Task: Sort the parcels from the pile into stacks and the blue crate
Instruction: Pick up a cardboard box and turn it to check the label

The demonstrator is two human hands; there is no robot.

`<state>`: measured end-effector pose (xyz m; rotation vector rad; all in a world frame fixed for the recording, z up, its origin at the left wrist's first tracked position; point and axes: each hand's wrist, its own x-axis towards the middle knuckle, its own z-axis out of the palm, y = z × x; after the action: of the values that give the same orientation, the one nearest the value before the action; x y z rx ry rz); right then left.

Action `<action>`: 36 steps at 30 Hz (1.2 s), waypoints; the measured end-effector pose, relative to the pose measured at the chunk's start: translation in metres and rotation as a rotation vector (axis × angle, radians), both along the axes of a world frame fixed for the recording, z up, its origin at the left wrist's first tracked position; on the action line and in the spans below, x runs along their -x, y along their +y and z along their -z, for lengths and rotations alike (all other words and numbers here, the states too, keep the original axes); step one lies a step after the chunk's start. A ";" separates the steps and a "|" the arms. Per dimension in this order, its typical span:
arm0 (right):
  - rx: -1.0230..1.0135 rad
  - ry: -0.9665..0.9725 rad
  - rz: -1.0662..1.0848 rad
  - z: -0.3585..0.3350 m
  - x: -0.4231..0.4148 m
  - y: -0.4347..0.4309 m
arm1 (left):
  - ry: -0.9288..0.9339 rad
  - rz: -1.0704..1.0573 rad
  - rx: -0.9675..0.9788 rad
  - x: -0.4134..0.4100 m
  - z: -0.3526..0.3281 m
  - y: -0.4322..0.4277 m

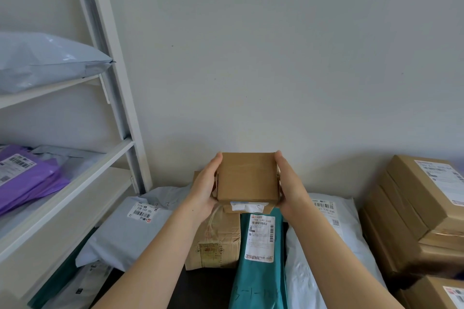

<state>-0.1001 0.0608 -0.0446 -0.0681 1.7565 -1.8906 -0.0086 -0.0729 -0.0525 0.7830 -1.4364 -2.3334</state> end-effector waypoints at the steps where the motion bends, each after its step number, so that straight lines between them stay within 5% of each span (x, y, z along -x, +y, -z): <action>1: 0.000 0.008 0.009 0.000 0.001 -0.001 | 0.007 0.003 -0.016 0.000 0.000 0.000; 19: 0.071 0.145 0.021 0.001 0.001 -0.007 | -0.120 -0.050 -0.258 0.007 0.000 -0.001; 24: 0.175 0.058 0.038 0.005 0.006 -0.002 | -0.110 -0.005 -0.227 0.007 0.002 -0.008; 30: 0.018 -0.123 -0.125 0.015 0.006 0.004 | -0.116 0.058 -0.161 0.007 0.008 -0.007; 36: 0.013 -0.042 -0.186 0.022 0.014 0.006 | -0.124 0.092 -0.127 0.004 0.007 -0.005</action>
<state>-0.1143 0.0670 -0.0667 -0.1887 1.6495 -1.7571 -0.0122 -0.0782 -0.0592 0.9292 -1.4117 -2.5059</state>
